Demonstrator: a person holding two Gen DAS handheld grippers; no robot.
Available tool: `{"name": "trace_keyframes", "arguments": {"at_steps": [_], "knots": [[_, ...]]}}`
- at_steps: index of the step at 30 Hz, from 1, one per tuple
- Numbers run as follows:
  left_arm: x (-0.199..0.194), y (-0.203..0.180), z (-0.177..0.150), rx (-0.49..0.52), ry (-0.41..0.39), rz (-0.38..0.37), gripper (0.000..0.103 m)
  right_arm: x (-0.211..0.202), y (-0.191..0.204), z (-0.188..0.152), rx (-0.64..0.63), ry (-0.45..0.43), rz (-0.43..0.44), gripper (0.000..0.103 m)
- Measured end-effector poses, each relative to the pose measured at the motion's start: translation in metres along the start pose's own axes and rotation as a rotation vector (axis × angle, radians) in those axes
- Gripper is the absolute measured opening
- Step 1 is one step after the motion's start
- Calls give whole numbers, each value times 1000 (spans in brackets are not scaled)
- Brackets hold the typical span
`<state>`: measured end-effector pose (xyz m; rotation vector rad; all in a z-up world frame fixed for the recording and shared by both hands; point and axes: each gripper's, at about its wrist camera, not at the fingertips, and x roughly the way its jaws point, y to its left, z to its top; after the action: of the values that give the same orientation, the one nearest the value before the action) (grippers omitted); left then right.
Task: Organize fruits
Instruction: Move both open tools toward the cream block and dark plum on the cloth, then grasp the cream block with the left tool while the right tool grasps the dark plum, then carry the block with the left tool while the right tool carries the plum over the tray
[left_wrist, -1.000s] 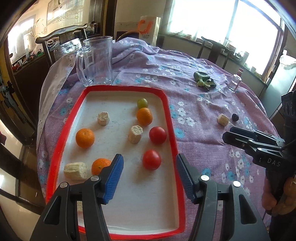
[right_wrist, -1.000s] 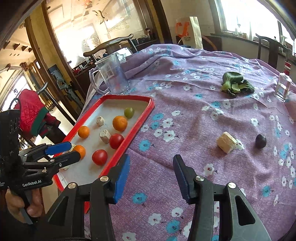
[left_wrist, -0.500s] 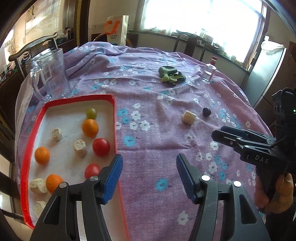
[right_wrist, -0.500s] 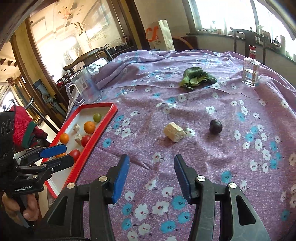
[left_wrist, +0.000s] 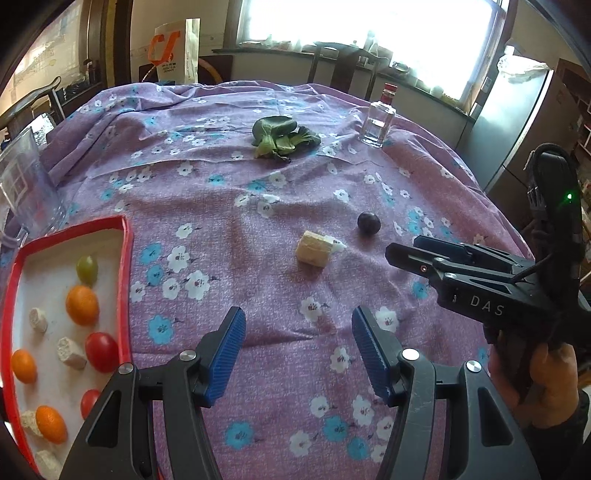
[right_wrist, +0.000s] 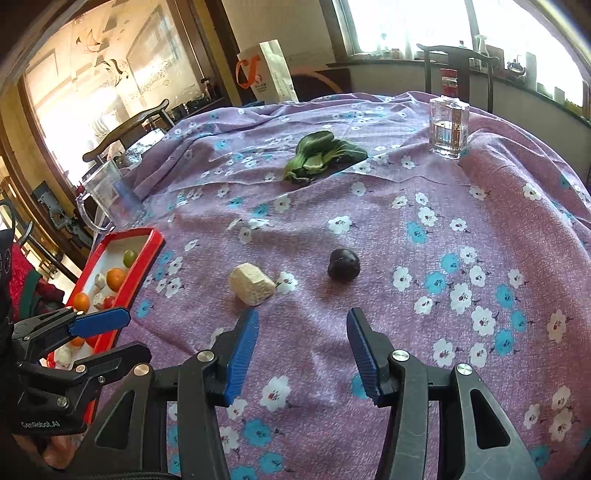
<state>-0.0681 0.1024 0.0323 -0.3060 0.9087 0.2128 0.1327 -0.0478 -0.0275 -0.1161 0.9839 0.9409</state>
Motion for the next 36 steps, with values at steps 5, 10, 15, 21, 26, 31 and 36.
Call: {"name": "trace_keyframes", "arguments": {"at_steps": [5,10,15,21,26,31,36], "knots": [[35,-8,19,9,26,11,60,25,-15,19,15,21,-38,49],[68,-11,34,9,47,12,58,50,-19,29,6,63,-40,37],[96,-12,42,14,70,2,44,60,-26,27,9,74,-10,26],[114,-16,45,36,69,-1,30,48,-35,21,40,58,3,25],[108,-14,41,30,67,-12,30,36,-33,16,41,46,9,25],[86,-11,32,20,46,-7,29,22,-24,11,27,31,20,25],[63,-6,22,8,26,-2,29,9,-12,5,16,15,38,25]]}}
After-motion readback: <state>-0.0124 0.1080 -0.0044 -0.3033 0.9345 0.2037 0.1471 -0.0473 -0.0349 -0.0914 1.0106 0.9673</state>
